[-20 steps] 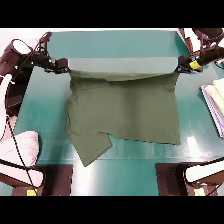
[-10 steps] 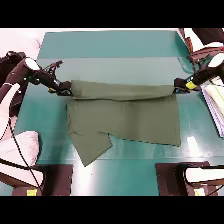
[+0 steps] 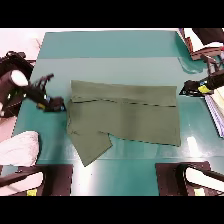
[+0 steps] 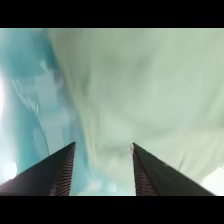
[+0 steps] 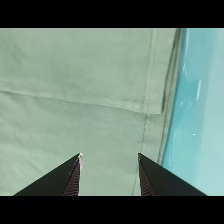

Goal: Fold the shirts.

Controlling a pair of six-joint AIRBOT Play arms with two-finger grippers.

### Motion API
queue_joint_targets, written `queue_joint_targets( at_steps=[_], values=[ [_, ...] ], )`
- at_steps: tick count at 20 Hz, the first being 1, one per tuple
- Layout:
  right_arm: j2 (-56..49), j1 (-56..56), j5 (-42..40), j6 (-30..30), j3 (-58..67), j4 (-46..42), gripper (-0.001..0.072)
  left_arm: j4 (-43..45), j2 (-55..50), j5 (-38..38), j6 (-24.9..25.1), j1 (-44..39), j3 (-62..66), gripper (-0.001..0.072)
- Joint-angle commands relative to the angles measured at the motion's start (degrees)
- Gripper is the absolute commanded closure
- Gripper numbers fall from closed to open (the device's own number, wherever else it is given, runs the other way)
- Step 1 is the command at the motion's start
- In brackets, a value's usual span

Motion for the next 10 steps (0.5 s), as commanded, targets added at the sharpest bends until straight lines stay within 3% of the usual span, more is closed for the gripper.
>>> queue_joint_targets(
  at_steps=[1,3,6,10],
  values=[
    [6.1,-0.5,-4.0,-0.2,-5.1,0.0,0.0302,1.1,13.2,-0.8,-3.0,0.0,-19.1,0.0261],
    [6.4,-0.4,-3.2,-0.2,-5.6,0.1,0.0302,-2.7,17.7,0.8,-3.5,0.0,-26.9,0.0261],
    [6.4,-0.4,-3.4,-0.2,-5.6,1.6,0.0302,-12.9,19.3,5.0,-0.1,-0.3,-34.2,0.0261],
    [6.4,-0.4,-3.5,-0.2,-5.6,3.2,0.0302,-17.5,19.2,15.7,-0.5,-8.5,-36.7,0.0261]
  ],
)
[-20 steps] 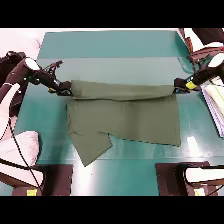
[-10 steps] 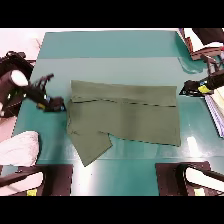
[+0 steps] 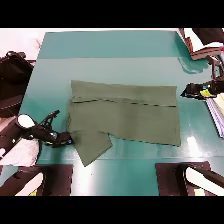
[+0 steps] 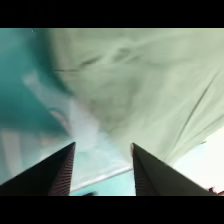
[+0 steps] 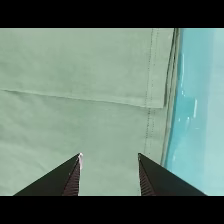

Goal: Fold the shirts.

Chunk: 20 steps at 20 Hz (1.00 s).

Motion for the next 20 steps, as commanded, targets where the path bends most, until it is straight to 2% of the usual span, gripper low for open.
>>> queue_joint_targets(
  at_steps=[1,2,3,4,5,6,9,11,13,14,15,19,20],
  values=[
    [0.3,0.0,-0.1,0.0,-0.2,1.7,0.0302,-7.4,0.9,11.1,0.1,-6.6,-3.3,0.0262],
    [0.3,0.0,0.3,0.0,-0.2,1.6,0.0302,-8.9,0.9,13.3,-0.2,-7.8,-3.3,0.0264],
    [0.3,0.0,1.1,0.0,-0.2,1.4,0.0302,-9.0,0.9,14.1,-1.4,-8.1,-2.9,0.0349],
    [0.3,-0.4,2.6,-0.7,-0.2,1.2,0.0302,-9.1,0.9,13.8,-1.9,-8.1,-2.4,0.0480],
    [0.3,-1.3,3.8,-1.7,-0.5,1.0,0.0302,-8.5,0.9,12.8,-1.7,-8.1,-1.4,0.0642],
    [0.3,-2.8,5.2,-1.9,-1.6,0.7,0.0302,-7.9,0.9,11.3,-1.1,-8.1,-0.1,0.0680],
    [2.0,-10.7,8.5,-1.9,-11.1,-1.3,0.0296,-4.4,0.9,6.7,-1.1,-8.1,3.8,0.0680],
    [3.5,-17.2,10.3,-1.9,-18.9,-3.3,0.0080,-2.4,0.9,5.9,-1.1,-8.1,4.8,0.0680],
    [4.2,-23.6,11.0,-1.9,-26.4,-3.0,0.0092,-2.3,0.9,6.2,-1.1,-8.1,4.8,0.0680],
    [4.1,-25.5,10.8,-1.9,-29.5,-3.0,0.0166,-2.2,0.9,6.1,-1.0,-8.1,4.8,0.0680],
    [4.1,-26.3,10.2,-2.3,-31.8,-3.0,0.0205,-2.3,0.9,6.1,-0.9,-8.1,4.8,0.0680],
    [4.1,-23.5,4.6,-3.4,-37.3,5.3,0.0221,-2.3,0.9,5.9,-0.7,-8.1,4.8,0.0680],
    [4.1,-21.7,3.3,-3.4,-37.6,6.6,0.0284,-2.2,0.9,5.9,-0.7,-8.1,4.8,0.0680]
  ],
)
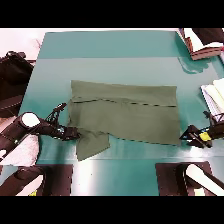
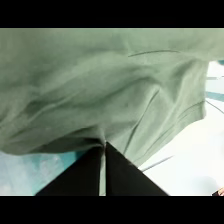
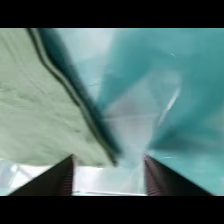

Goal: Fold the shirts.

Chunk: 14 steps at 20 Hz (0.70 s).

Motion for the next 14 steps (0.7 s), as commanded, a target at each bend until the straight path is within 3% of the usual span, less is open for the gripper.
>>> queue_joint_targets(
  at_steps=[1,4,5,9,12,14],
  values=[
    [0.1,3.6,-5.1,-0.5,-3.6,5.8,0.0285,0.2,0.0,0.0,0.2,0.0,0.1,0.0680],
    [0.1,9.4,-6.1,-0.5,-1.5,5.2,0.0556,0.7,0.1,-1.7,0.7,0.0,0.3,0.0681],
    [0.1,10.5,-5.7,-0.5,-0.4,5.2,0.0676,1.4,0.7,-3.4,0.8,0.0,0.3,0.0681],
    [2.6,12.8,3.5,-0.5,5.8,0.4,0.0692,9.7,11.8,-12.5,-4.8,0.0,0.3,0.0681],
    [9.9,13.3,9.4,-0.4,8.9,-6.3,0.0693,10.3,21.5,-22.2,-9.2,0.0,1.4,0.0681],
    [13.3,13.3,9.6,0.1,11.8,-6.7,0.0693,10.6,22.9,-21.5,-9.4,0.0,4.7,0.0681]
  ],
)
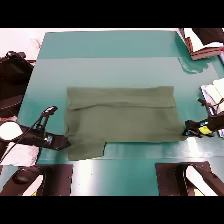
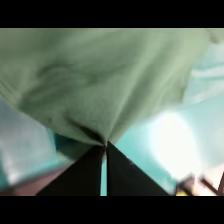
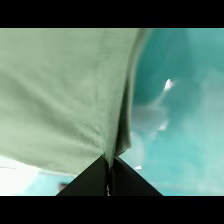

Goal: Fold the shirts.

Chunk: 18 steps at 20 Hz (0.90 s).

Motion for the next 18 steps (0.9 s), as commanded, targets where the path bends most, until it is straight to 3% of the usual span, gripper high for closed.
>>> queue_joint_targets(
  at_steps=[1,4,10,14,17,18],
  values=[
    [4.9,0.6,3.0,0.7,5.4,-3.0,0.0694,2.3,4.3,-2.4,-2.7,0.0,4.5,0.0681],
    [-0.5,3.4,0.7,1.5,12.4,-3.0,0.0694,5.5,-1.9,6.9,-1.0,0.0,9.6,0.0681],
    [-20.3,11.1,-4.9,4.1,27.8,-3.0,0.0694,6.7,-24.3,21.5,4.5,0.1,20.1,0.0679],
    [-30.9,13.4,-5.1,4.1,36.5,-2.9,0.0691,6.7,-34.2,26.9,4.9,0.1,24.4,0.0679],
    [-36.2,13.2,-5.2,3.9,42.4,0.7,0.0687,6.9,-36.0,27.6,4.9,0.2,26.4,0.0675],
    [-37.4,12.5,-5.4,2.6,44.1,3.4,0.0571,6.9,-36.0,27.3,4.9,0.2,27.1,0.0465]
  ],
)
